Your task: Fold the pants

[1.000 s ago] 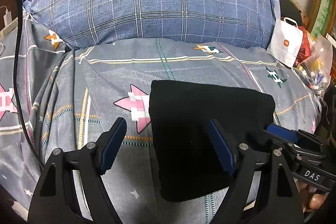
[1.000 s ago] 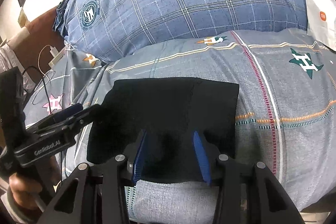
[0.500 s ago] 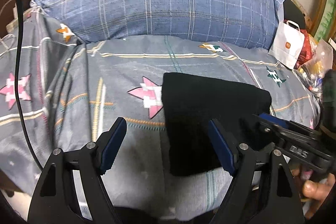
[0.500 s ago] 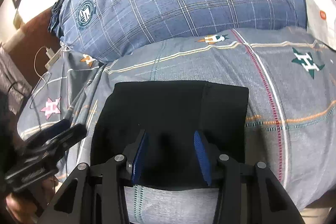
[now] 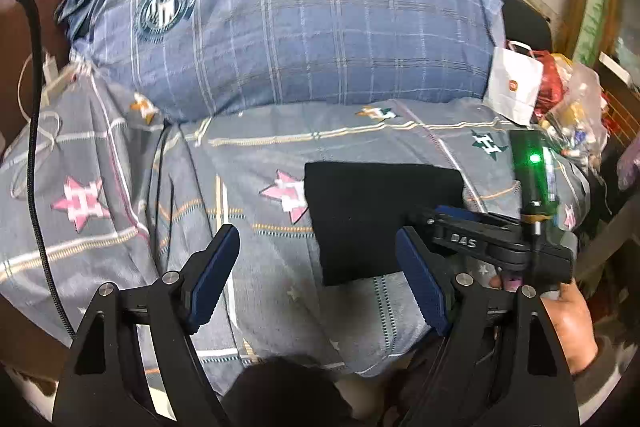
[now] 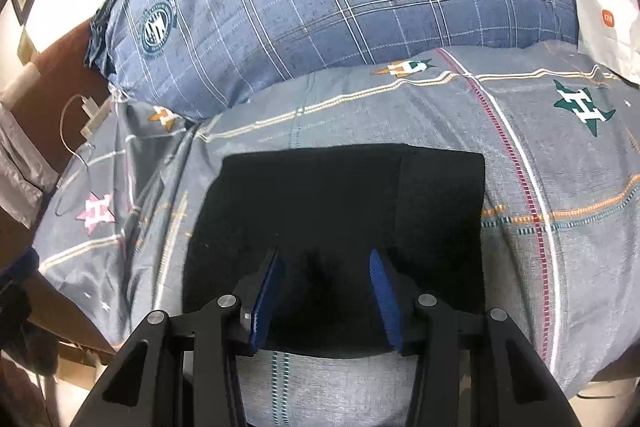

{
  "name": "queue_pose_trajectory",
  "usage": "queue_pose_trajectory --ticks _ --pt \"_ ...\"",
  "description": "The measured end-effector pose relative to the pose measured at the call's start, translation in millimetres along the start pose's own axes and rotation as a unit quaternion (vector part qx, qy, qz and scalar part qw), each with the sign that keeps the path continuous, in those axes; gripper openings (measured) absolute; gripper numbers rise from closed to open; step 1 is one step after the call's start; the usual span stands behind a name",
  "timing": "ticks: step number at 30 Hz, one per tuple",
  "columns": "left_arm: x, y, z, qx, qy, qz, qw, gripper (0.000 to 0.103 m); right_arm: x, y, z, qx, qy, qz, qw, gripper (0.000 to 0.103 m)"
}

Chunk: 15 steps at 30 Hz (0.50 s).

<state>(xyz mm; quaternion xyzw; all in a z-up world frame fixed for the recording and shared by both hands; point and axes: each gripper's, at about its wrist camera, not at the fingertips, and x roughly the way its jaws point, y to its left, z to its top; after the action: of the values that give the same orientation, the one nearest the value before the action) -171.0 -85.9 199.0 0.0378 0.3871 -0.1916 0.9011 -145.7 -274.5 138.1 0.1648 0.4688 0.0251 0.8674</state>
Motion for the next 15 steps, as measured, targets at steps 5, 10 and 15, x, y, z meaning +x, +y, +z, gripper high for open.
queue_pose_trajectory --ticks 5,10,15 --pt "3 -5 6 -0.013 0.014 -0.023 0.9996 0.081 1 8 -1 -0.015 0.008 0.006 1.000 0.046" --pt "24 -16 5 -0.006 0.033 -0.033 0.9989 0.081 -1 3 -1 -0.024 0.011 0.006 1.000 0.046" --pt "57 -13 0 0.017 0.045 -0.011 0.9988 0.081 -7 -14 1 0.009 -0.011 0.004 1.000 0.050"
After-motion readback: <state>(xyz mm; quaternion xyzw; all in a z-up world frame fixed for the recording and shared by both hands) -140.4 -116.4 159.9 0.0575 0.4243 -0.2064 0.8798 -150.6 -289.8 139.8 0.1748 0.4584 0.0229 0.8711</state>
